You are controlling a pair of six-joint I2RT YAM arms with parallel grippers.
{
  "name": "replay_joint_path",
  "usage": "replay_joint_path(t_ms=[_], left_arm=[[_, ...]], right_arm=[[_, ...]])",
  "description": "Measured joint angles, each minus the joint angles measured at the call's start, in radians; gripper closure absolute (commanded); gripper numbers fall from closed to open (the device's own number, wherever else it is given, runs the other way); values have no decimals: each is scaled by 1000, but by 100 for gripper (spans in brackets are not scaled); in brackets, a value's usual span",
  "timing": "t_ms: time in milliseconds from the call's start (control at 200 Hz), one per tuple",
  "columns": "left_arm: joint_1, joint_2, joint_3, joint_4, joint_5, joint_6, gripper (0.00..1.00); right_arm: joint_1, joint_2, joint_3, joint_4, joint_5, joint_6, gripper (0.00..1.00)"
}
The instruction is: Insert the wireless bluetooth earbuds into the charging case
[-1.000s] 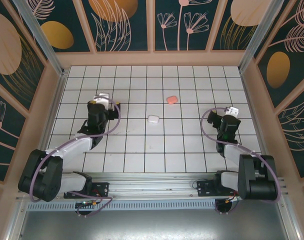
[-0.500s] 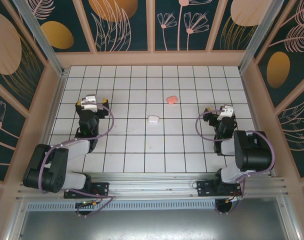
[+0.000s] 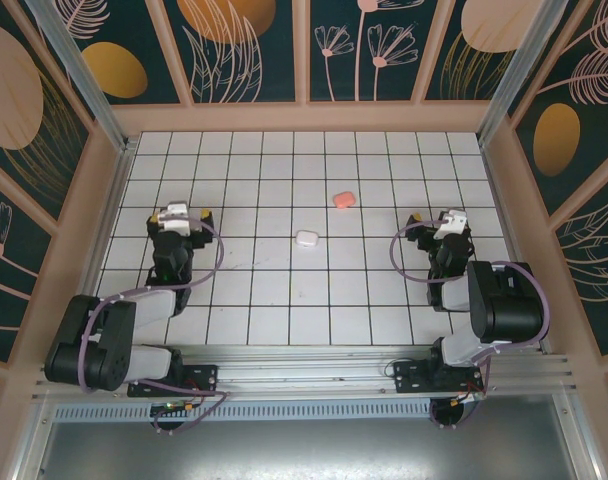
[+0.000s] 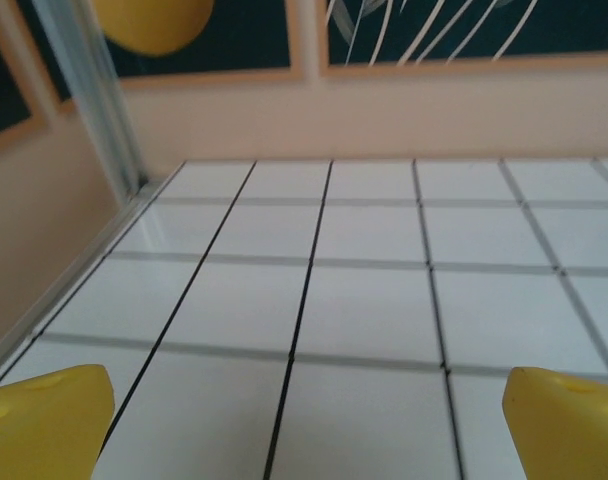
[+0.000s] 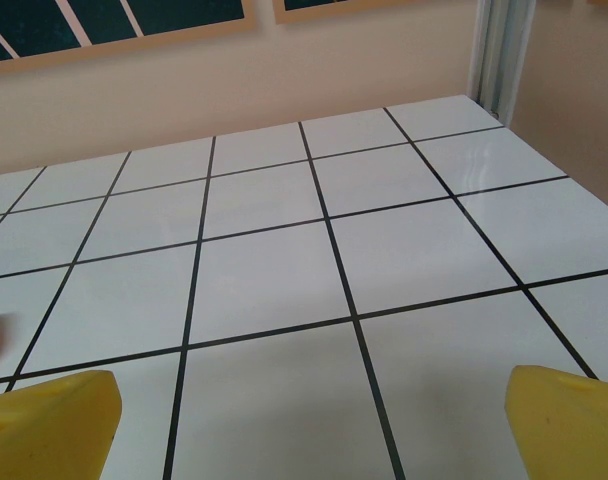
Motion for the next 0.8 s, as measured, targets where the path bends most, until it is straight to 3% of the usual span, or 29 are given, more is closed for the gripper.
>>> replay_joint_path(t_ms=[285,796], left_arm=[[64,157,-101,302,36,-1,1],[98,172,-61,297,86,-32,1]], right_arm=[[0,0,0,0,0,0,1],[0,0,0,0,0,0,1]])
